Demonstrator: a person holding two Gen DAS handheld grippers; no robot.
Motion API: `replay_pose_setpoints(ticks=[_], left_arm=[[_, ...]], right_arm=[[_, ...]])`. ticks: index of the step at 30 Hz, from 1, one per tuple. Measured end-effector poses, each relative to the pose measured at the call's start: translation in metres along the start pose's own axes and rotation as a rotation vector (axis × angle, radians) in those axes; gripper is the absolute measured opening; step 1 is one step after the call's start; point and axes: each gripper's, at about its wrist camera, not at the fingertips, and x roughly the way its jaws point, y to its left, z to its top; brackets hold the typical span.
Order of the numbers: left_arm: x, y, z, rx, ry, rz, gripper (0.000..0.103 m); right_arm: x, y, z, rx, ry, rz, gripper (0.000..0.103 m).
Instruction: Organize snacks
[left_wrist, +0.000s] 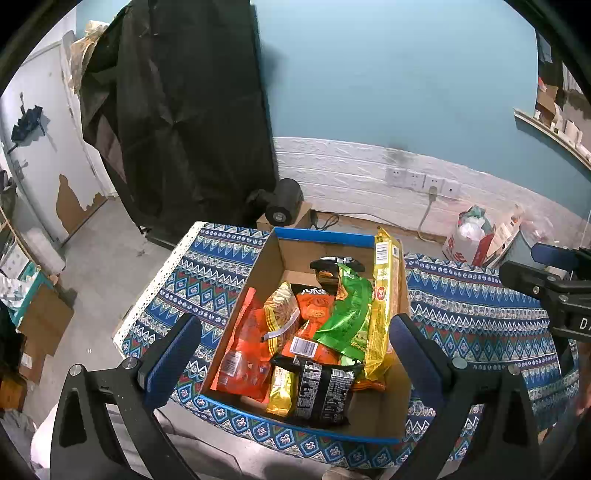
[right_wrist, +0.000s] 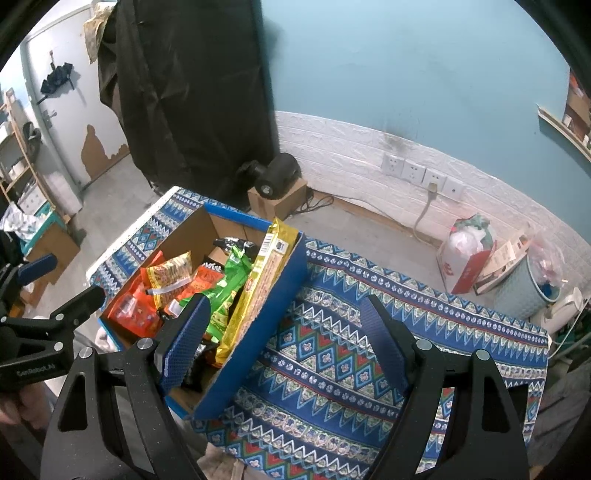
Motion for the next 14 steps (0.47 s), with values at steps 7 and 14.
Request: replay_pose_setpoints(ticks=[7, 14], left_arm=[[-0.0001, 0.0005, -0.0002, -0.001, -0.001, -0.011, 0.102], [-0.0008, 0.0018, -0.0002, 0.001, -0.001, -0.017, 0.102]], right_arm=[[0.0004, 0.0003, -0.0012, -0.001, 0.002, 0.0, 0.082], [0.0001, -0.0004, -0.002, -0.002, 0.005, 0.002, 0.082]])
